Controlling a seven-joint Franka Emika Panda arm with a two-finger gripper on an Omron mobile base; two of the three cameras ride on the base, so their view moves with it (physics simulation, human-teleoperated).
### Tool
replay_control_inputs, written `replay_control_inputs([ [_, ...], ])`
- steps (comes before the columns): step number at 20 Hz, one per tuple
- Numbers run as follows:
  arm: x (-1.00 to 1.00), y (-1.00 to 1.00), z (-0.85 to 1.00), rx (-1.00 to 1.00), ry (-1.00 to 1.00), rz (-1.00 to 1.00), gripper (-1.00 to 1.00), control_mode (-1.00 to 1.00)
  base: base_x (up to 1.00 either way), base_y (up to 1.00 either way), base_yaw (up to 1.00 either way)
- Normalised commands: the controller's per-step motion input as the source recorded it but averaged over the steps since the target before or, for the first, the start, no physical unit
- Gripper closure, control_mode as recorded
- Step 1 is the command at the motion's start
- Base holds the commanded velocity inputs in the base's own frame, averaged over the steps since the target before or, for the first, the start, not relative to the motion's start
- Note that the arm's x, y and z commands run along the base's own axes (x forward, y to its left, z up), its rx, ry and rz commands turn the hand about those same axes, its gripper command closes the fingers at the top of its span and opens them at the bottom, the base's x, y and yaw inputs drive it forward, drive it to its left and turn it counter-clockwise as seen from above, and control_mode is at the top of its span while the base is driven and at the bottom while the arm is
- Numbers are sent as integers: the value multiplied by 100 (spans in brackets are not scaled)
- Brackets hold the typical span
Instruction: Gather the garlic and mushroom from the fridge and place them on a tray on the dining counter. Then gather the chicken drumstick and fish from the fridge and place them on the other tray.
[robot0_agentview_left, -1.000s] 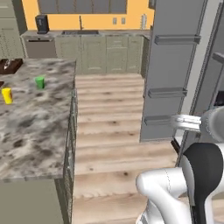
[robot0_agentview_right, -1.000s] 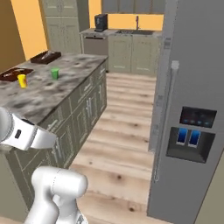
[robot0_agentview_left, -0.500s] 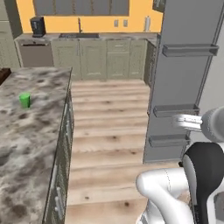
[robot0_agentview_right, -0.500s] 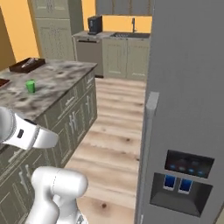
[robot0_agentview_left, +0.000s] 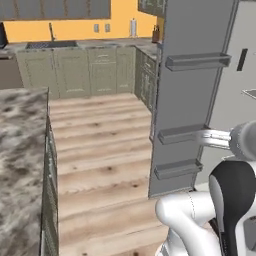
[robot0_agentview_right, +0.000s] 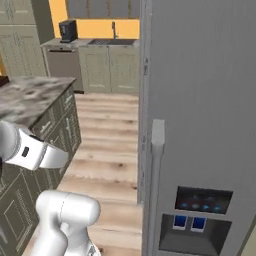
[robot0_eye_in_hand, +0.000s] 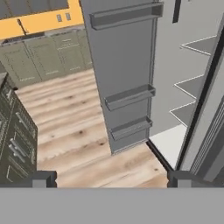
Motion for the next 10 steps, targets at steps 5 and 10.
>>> replay_control_inputs([
  [5, 0, 0, 0, 0, 0, 0, -100, 100, 13, 33, -40],
  [10, 0, 0, 0, 0, 0, 0, -100, 100, 0, 66, -36],
])
